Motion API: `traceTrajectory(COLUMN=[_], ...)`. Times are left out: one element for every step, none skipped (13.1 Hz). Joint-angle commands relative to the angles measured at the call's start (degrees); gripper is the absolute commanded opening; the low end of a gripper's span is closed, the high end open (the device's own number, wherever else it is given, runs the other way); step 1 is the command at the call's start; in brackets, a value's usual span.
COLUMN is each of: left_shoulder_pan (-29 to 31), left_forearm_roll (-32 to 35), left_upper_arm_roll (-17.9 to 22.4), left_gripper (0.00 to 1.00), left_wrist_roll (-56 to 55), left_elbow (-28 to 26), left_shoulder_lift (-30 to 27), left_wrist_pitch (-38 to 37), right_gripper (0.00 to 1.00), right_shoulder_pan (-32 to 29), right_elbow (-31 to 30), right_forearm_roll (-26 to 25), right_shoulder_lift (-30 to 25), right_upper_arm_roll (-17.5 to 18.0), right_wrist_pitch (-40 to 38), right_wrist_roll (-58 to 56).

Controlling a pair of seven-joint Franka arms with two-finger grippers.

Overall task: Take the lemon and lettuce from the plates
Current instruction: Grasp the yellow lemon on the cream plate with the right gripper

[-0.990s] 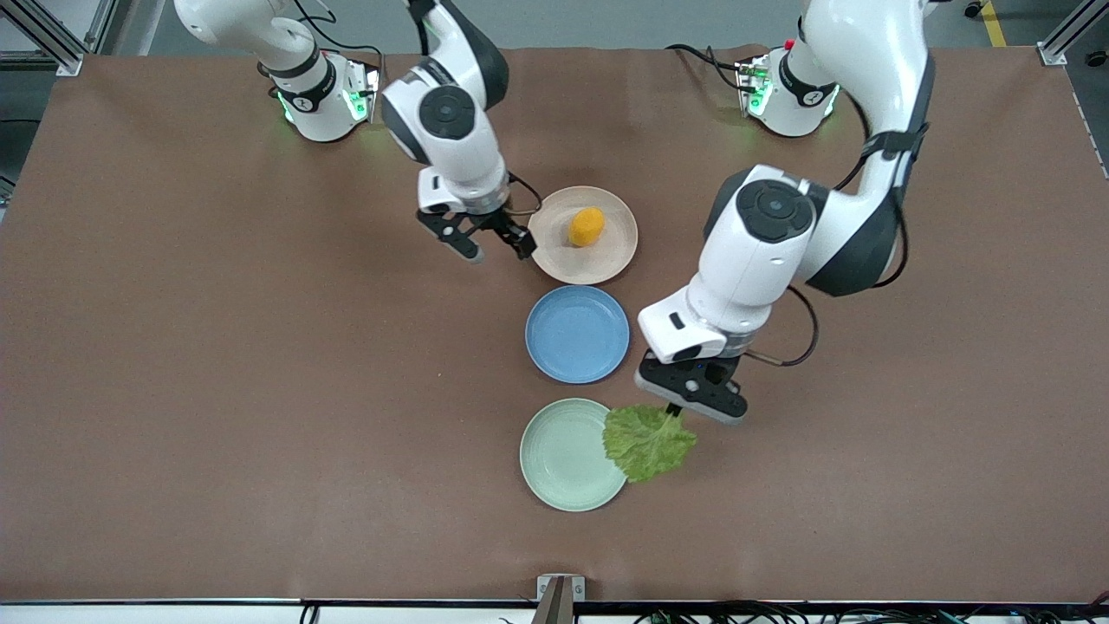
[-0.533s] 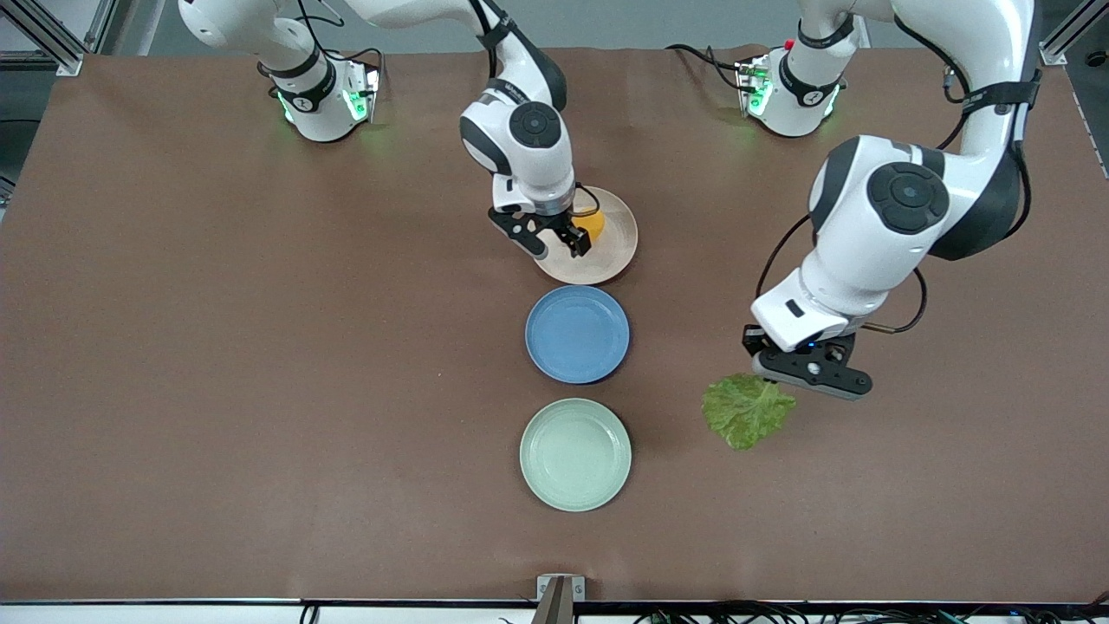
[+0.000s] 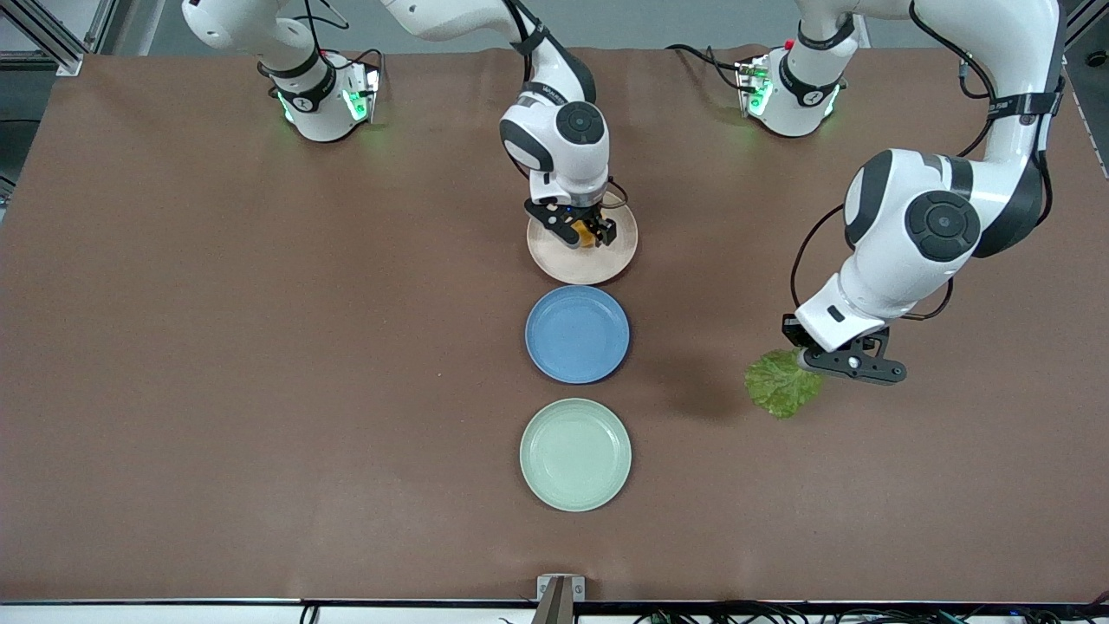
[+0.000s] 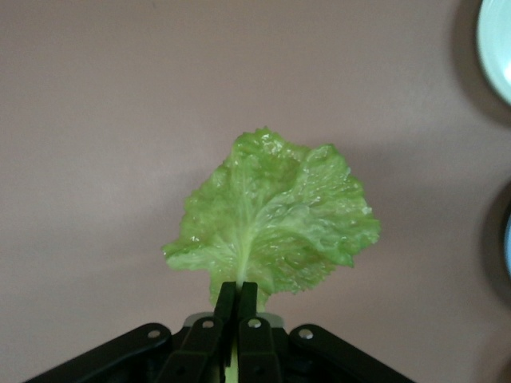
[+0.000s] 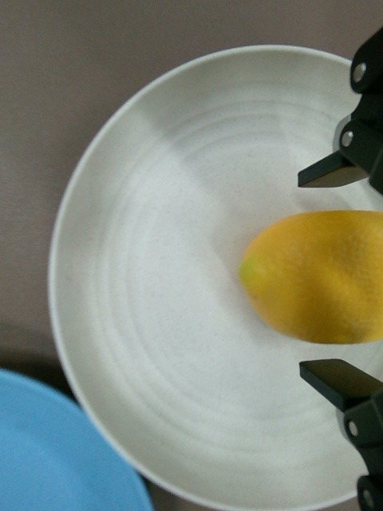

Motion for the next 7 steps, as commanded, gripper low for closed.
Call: traceTrajectory(left_shoulder_pan=[1.2, 1.9, 2.2, 2.3, 2.3, 2.3, 2.4], left_forearm_roll=[1.3, 1.3, 1.3, 1.3, 1.3, 1.3, 1.3], left_upper_arm_roll=[-0.8, -0.8, -0.8, -0.8, -0.8, -0.8, -0.8], left_gripper=[0.00, 0.00, 0.00, 0.00, 0.00, 0.00, 0.00], left_wrist_roll=[0.1, 0.1, 0.1, 0.1, 0.2, 0.8, 1.8], left_elbow=[-4.0, -5.2, -5.8, -6.8, -7.7, -9.6, -12.1], left_shoulder_lift=[-2.1, -2.1, -2.0, -1.9, -1.7, -1.6, -1.8], left_wrist_pitch=[0.3, 0.8, 0.8, 0.9, 1.7, 4.0, 7.7], right_gripper=[0.78, 0.69, 0.61, 0.49, 0.29, 0.08, 0.02], right_shoulder_pan=[1.9, 1.9, 1.8, 1.3, 1.1, 0.4, -0.5], right_elbow=[0.8, 0.8, 0.8, 0.8, 0.8, 0.9, 1.2], right_forearm_roll=[-1.1, -1.8, -1.8, -1.9, -1.9, -1.9, -2.0], right_shoulder_lift=[0.5, 0.3, 0.2, 0.1, 0.0, -0.3, -0.6], right_upper_arm_roll=[-0.9, -0.9, -0.9, -0.9, -1.0, -1.2, -1.7], right_wrist_pitch=[0.0, -0.2, -0.5, -0.6, -0.7, -0.8, -1.1], right_wrist_roll=[1.3, 1.3, 1.3, 1.0, 0.6, 0.3, 0.1])
